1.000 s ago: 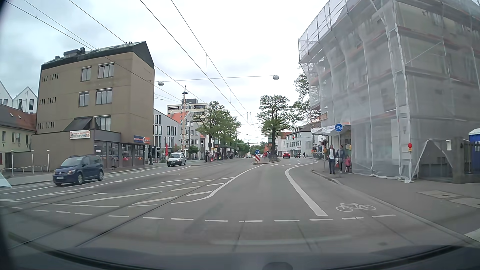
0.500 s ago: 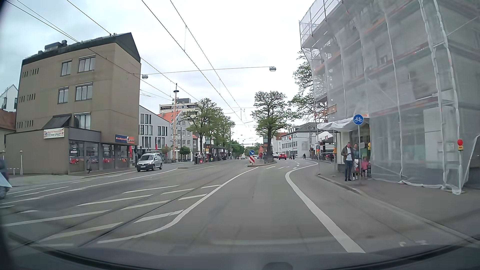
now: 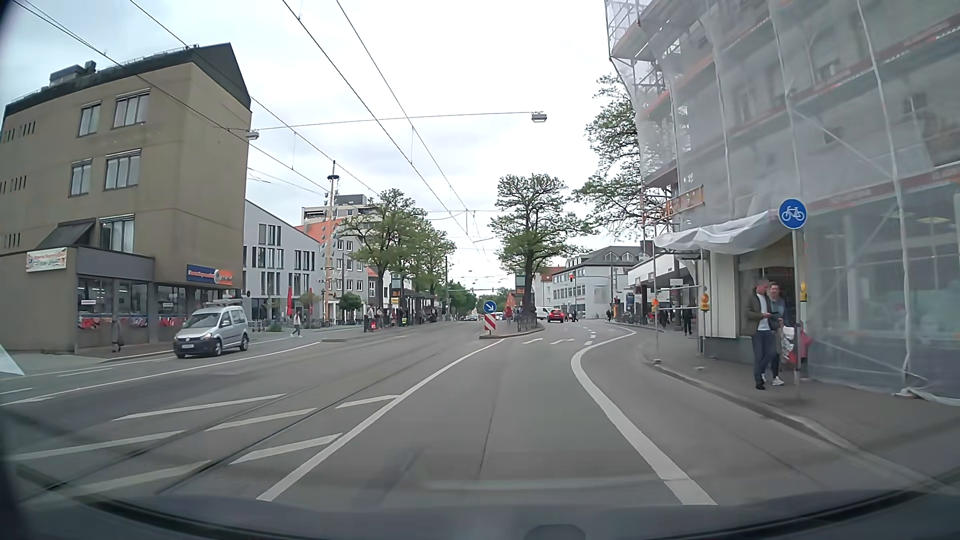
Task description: Follow the waypoints while adhering to traffic rules and regulations
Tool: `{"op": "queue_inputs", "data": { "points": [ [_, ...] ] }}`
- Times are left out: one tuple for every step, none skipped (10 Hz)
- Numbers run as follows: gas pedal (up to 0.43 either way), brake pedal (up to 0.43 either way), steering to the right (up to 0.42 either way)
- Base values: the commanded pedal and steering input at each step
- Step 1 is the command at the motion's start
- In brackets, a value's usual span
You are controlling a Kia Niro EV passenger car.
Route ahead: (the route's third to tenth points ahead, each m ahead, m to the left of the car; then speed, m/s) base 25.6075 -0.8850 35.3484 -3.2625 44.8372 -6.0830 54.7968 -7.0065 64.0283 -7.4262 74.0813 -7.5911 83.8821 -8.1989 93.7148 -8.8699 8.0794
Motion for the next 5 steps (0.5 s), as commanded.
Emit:
{"op": "queue_inputs", "data": {
  "points": [
    [0.157, 0.000, 0.021],
    [0.157, 0.000, 0.022],
    [0.157, 0.000, 0.021],
    [0.157, 0.000, 0.022],
    [0.157, 0.000, 0.022]
  ]
}}
